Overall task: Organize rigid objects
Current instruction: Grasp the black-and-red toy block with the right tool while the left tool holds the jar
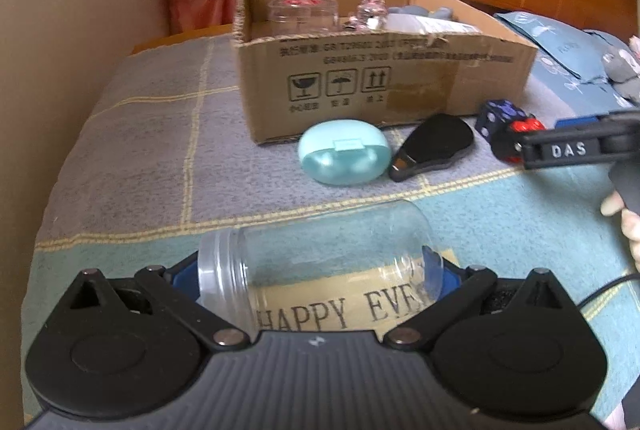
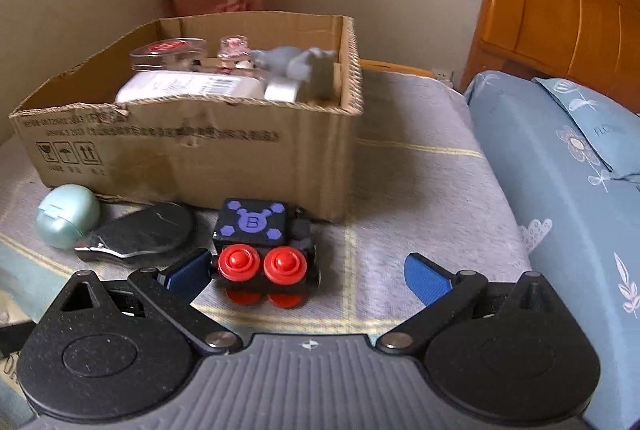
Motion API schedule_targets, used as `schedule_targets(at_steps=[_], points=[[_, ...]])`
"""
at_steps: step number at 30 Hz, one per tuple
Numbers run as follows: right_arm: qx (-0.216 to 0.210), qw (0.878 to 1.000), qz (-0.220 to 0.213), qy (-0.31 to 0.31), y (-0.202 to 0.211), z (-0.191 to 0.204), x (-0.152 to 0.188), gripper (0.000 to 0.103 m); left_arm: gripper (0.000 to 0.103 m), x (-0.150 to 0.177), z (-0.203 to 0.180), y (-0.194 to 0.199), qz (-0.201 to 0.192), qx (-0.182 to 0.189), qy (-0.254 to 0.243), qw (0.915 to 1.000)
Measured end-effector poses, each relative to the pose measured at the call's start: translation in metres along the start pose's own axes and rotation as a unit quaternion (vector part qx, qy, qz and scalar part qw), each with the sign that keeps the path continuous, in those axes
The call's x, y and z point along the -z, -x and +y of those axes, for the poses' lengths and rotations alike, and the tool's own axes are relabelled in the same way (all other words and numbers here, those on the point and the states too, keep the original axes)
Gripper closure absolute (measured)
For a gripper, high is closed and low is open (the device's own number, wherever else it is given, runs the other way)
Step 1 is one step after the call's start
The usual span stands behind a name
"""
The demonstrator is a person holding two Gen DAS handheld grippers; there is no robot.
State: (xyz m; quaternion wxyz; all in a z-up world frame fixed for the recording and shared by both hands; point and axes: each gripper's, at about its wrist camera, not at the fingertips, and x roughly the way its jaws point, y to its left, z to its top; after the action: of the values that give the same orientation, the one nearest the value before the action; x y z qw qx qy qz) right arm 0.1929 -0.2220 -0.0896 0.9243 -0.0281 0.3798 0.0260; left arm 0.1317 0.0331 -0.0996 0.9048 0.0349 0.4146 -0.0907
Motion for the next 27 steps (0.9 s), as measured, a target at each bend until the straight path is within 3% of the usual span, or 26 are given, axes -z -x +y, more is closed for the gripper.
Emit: schedule_targets(at_steps=[6, 12, 21, 27], points=[[-0.006, 1.0, 0.002, 0.001, -0.009, 0.002, -0.004, 0.002, 0.001, -0.004, 0.002, 0.004, 0.001, -0.007, 0.025, 0.9997], [-0.016, 1.0, 0.003, 0.011, -0.016, 0.006, -0.012, 0.011, 0.005, -0.009, -0.001, 0.003, 0.009, -0.01, 0.025, 0.9996], [-0.038, 0.999, 0.018, 0.028, -0.008, -0.002, -0.016, 0.044, 0.012, -0.015, -0.003, 0.012, 0.006, 0.0, -0.015, 0.9999], [-0.064, 0.997, 0.033, 0.037, -0.001, -0.009, -0.013, 0.046, 0.012, -0.021, -0.003, 0.017, 0.004, 0.009, -0.038, 0.9992]])
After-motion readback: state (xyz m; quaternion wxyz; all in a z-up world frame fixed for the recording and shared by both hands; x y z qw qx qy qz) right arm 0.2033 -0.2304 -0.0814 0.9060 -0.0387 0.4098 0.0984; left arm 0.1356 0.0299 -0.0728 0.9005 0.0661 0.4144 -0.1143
